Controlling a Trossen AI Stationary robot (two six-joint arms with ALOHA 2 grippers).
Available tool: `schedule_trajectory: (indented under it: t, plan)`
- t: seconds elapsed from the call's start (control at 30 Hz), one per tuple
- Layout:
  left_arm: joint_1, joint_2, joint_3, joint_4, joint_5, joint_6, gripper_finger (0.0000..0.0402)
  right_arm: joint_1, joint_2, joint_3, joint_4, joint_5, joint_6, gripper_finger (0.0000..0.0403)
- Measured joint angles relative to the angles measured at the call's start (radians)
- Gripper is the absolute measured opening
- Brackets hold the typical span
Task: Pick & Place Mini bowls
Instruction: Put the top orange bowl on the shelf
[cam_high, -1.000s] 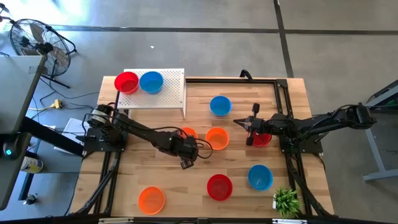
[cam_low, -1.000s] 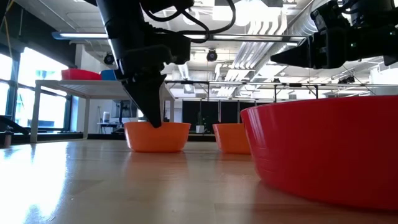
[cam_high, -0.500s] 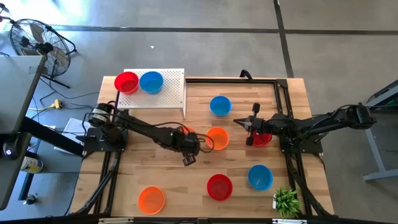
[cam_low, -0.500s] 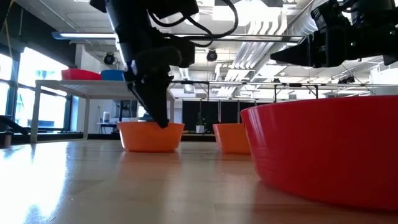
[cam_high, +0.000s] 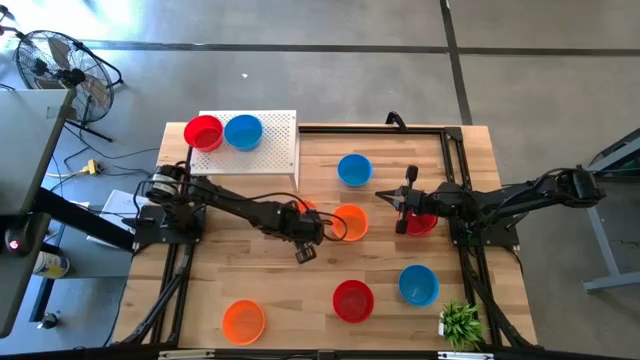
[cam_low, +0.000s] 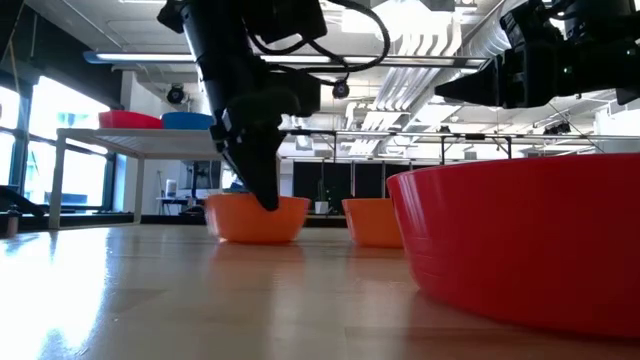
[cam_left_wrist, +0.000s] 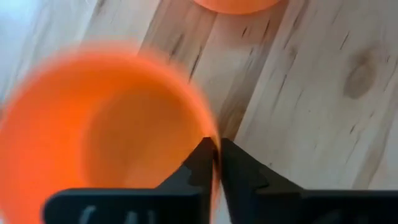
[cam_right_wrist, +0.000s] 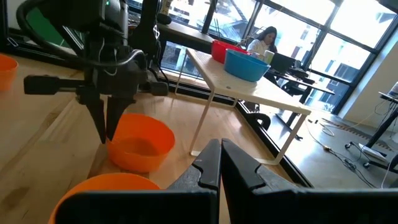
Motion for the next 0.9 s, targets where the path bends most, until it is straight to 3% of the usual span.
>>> schedule_trajectory:
  t: [0.23,0.57,0.73,0.9]
  plan:
    - [-0.003,-0.013,0.062,-0.083,0.046,-0.001,0.0005,0.000,0.000,0.000,-0.004,0.000,-0.004,0.0000]
    - [0.020,-0.071,0.400,-0.361,0.041,0.165,0.0003,0.000,0.000,0.000,-0.010,0.000,-0.003,0.0000]
    - [0.088,-0.070,0.555,-0.497,-0.089,0.194,0.0003,0.000,0.002,0.000,-0.014,0.000,-0.002,0.0000]
    - [0.219,-0.070,0.594,-0.608,-0.137,0.208,0.0003,0.000,0.002,0.000,-0.017,0.000,0.000,0.0000]
